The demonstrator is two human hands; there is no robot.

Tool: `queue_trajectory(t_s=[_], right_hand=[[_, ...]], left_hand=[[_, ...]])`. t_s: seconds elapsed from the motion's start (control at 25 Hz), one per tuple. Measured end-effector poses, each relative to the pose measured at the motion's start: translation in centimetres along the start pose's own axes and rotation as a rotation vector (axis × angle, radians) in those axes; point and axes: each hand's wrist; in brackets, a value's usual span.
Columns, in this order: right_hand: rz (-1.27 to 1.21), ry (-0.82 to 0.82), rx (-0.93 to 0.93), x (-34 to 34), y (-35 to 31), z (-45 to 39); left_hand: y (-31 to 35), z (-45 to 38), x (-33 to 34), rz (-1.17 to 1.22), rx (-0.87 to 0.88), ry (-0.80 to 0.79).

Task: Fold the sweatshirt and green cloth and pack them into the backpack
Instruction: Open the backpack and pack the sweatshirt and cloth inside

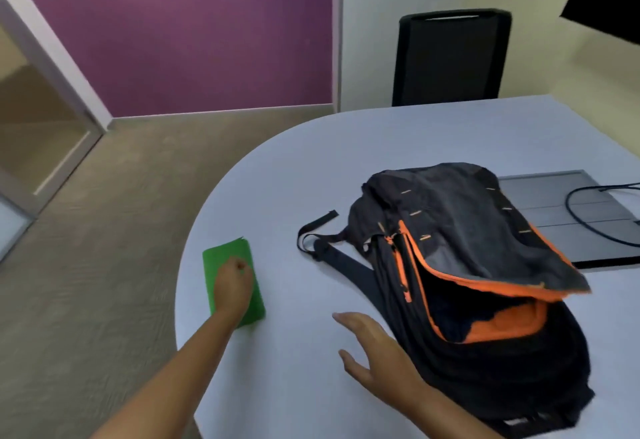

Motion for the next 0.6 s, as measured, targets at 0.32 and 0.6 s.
queue_trajectory(t_s=[0.32,0.6], right_hand=[[-0.149,-0.185,0.348,7.9,-1.1,-9.3],[-0.891,-0.204,0.903,6.3,-0.7,-10.8]], left_hand=[[-8.8,-2.0,-0.7,-0.025,-0.372,-0.189],[-6.2,2.2,0.8,0.648,-0.282,-0.604]])
Point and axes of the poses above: each hand's wrist, its own z-axis away from the middle knuckle, its own x-axis out of the palm, y = z × x
